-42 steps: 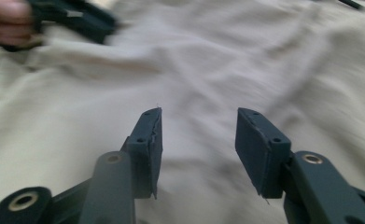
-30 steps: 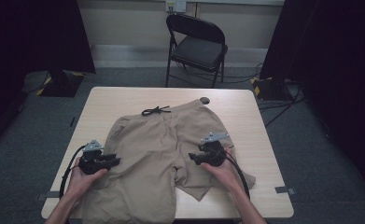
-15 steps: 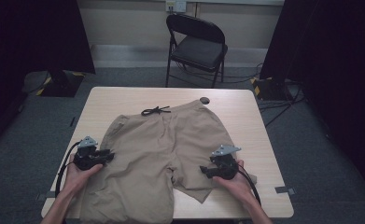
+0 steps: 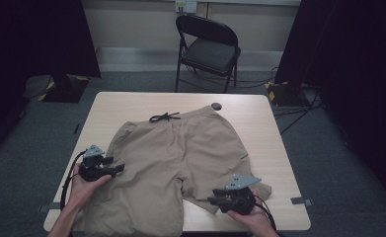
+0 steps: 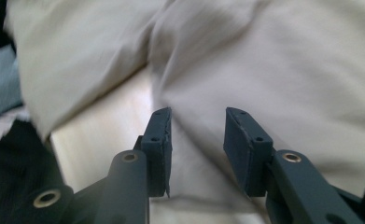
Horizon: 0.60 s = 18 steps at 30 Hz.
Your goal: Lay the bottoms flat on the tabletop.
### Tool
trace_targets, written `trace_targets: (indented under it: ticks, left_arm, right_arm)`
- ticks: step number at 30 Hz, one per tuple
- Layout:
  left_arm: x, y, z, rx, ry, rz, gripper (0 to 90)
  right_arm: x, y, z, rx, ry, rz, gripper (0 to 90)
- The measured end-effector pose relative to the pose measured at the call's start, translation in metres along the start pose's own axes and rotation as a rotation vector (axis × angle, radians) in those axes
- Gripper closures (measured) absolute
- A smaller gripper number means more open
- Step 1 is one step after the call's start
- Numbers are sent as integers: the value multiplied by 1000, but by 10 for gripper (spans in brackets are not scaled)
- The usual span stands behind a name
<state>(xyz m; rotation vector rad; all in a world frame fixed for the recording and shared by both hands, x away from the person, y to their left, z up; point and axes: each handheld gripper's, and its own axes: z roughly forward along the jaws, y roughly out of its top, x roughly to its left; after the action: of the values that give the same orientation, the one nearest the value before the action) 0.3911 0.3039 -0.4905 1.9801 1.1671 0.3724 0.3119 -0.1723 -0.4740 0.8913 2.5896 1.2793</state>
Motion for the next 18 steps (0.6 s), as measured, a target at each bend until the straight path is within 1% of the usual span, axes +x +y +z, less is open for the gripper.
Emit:
trace_targets:
  ticks: [1, 2, 3, 5, 9, 11, 13, 15, 16, 18]
  left_arm:
    - [0, -1, 2, 14, 1, 9, 372]
    - [-1, -2, 3, 22, 14, 22, 371]
    - [-1, -2, 4, 26, 16, 41, 368]
    - [-2, -2, 4, 29, 22, 53, 356]
    - [-3, -4, 6, 17, 31, 66, 347]
    - [-4, -4, 7, 9, 33, 63, 343]
    - [-4, -6, 7, -3, 39, 76, 336]
    - [-4, -7, 7, -11, 34, 70, 334]
    - [-4, -7, 7, -11, 33, 76, 331]
    - [-4, -8, 7, -14, 35, 73, 327]
  right_arm:
    - [1, -2, 2, 12, 6, -9, 623]
    - [2, -3, 5, 27, 12, -16, 622]
    - [3, -5, 8, 41, 15, -19, 609]
    - [3, -5, 10, 51, 17, -24, 565]
    - [2, -8, 11, 63, 28, -27, 507]
    - [2, -10, 11, 65, 43, -36, 499]
    - [4, -12, 13, 74, 53, -47, 489]
    - [7, -12, 14, 72, 41, -64, 479]
    - [7, -12, 14, 68, 39, -83, 487]
    - [9, -13, 15, 61, 28, -95, 490]
